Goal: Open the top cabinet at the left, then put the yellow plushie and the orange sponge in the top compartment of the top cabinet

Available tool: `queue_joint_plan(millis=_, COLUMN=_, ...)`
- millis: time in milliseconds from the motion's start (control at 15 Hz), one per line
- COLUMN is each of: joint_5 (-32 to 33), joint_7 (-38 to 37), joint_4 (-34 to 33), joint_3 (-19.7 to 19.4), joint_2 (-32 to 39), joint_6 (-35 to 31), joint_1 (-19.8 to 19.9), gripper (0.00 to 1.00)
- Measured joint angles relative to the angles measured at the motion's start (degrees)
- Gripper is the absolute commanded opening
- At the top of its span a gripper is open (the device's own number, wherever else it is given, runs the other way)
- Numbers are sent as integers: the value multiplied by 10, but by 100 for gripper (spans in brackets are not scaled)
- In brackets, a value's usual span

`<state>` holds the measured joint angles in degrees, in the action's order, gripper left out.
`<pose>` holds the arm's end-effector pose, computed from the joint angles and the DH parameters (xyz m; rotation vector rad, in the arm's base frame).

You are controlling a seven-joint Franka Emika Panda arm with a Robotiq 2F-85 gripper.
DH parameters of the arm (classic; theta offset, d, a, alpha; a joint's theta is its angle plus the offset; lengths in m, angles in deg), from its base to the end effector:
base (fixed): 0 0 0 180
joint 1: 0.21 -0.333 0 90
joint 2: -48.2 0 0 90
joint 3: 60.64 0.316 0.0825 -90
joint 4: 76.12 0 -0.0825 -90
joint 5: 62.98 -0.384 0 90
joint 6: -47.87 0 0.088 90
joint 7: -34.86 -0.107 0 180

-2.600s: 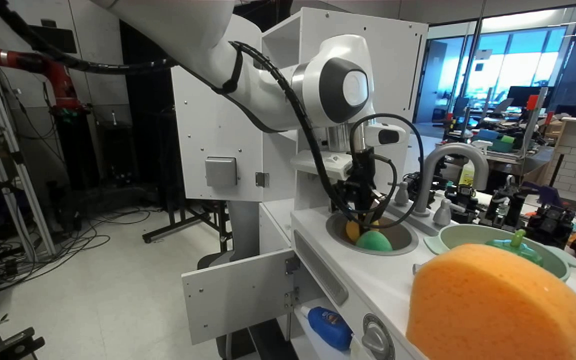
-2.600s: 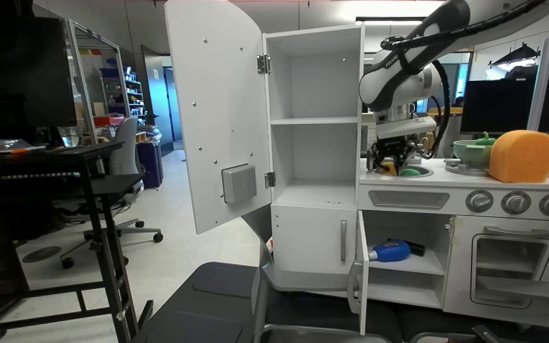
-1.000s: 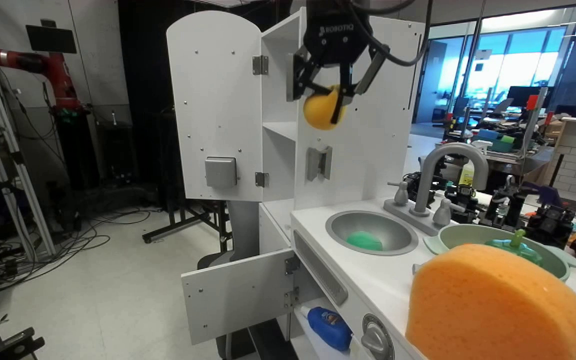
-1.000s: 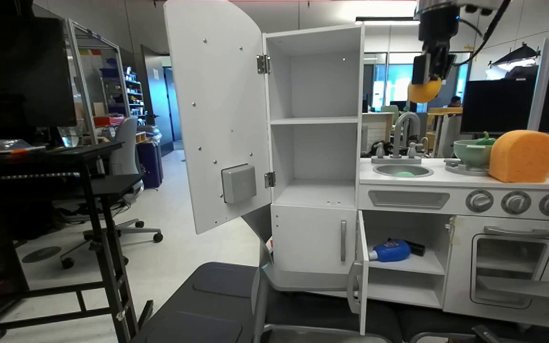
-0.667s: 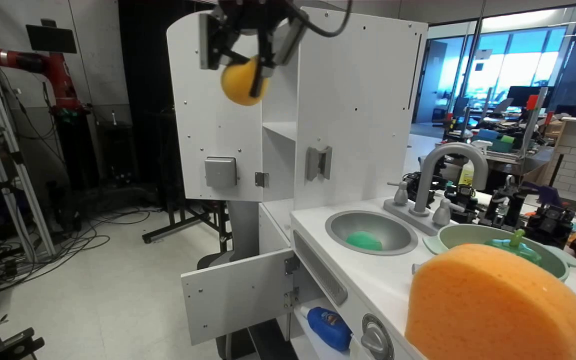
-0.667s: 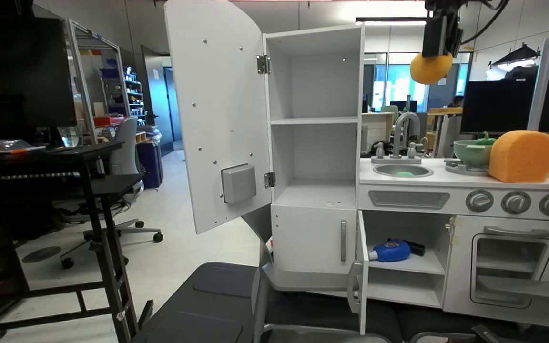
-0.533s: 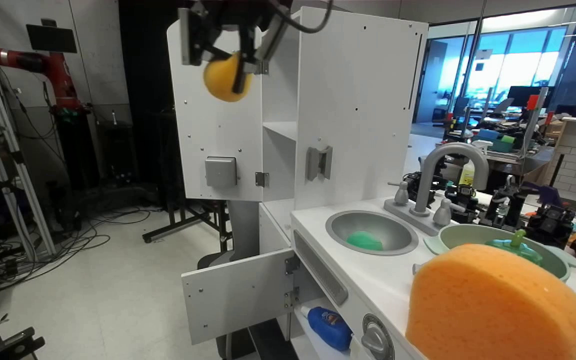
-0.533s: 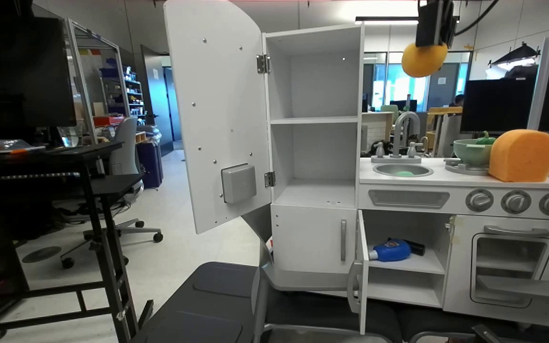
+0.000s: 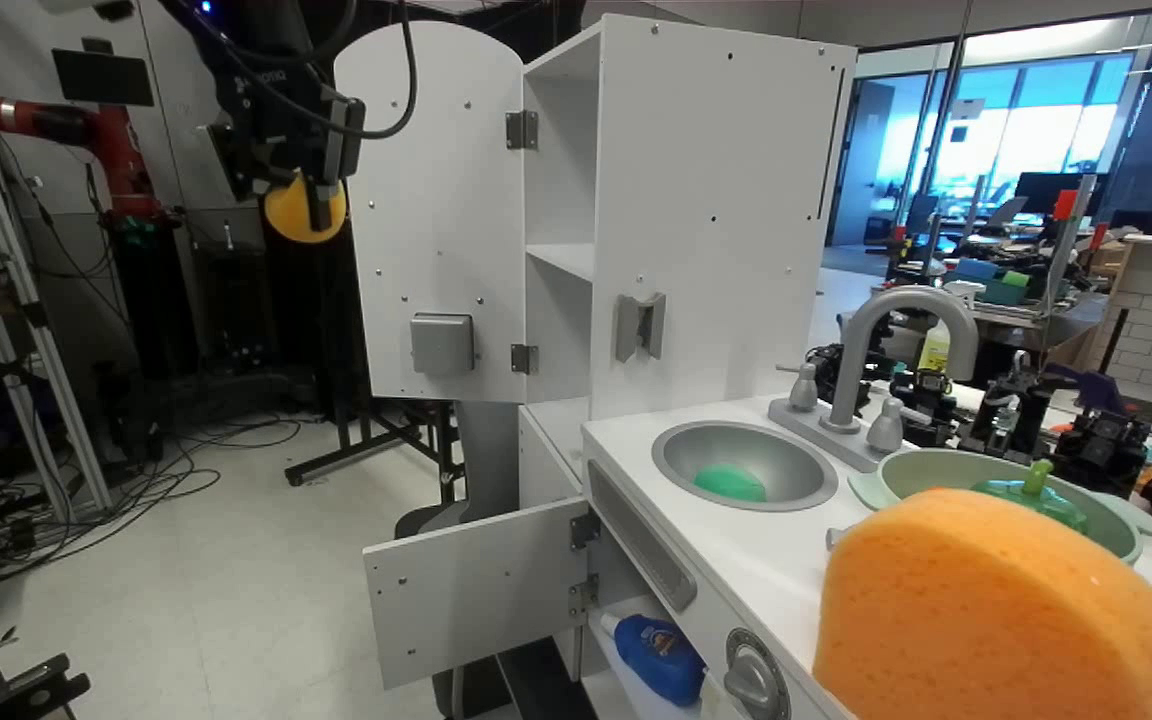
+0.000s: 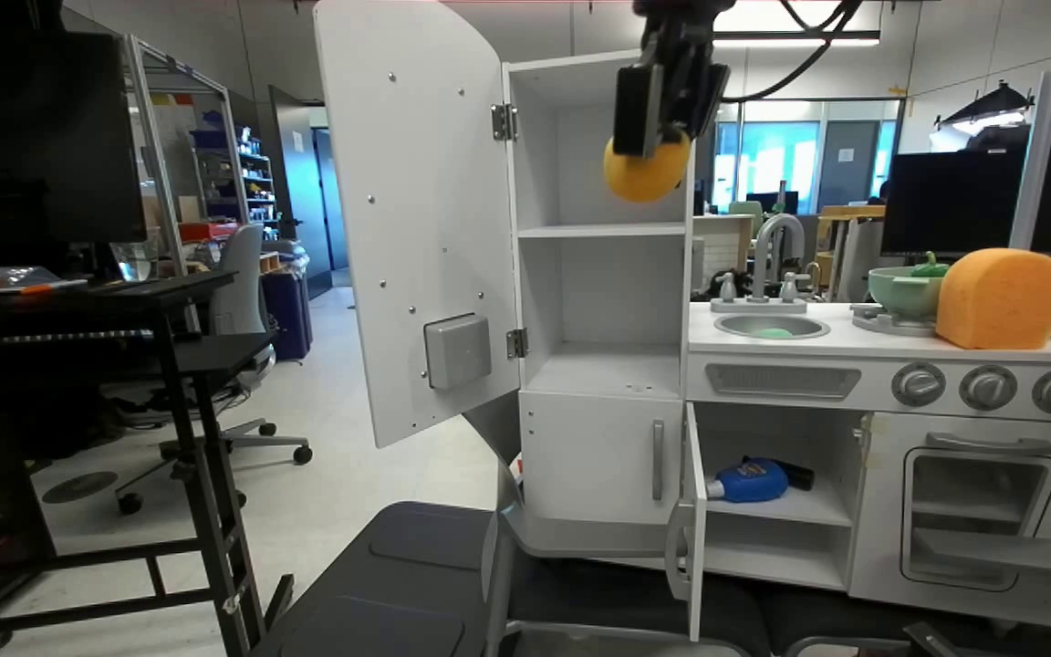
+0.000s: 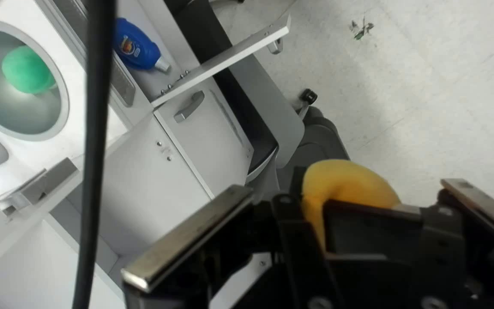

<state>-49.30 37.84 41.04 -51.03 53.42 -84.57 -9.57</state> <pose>0.5552 0.1842 0.4154 2.8757 0.7756 0.2986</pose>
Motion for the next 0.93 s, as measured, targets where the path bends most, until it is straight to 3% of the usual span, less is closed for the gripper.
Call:
queue_joint_plan(millis=267, joint_5=148, joint_7=-158, joint_4=-32, joint_3=-12, joint_2=82, joint_6=-72, joint_1=-30, gripper=0)
queue_joint_plan(millis=533, joint_5=278, joint_7=-292, joint_4=-120, joint_3=-64, joint_2=177, joint_6=-87, joint_1=-67, gripper=0)
queue_joint_plan(millis=933, joint_5=346, joint_7=-394, joint_4=-286, joint_3=-125, joint_2=309, joint_6=-84, joint_1=-99, gripper=0)
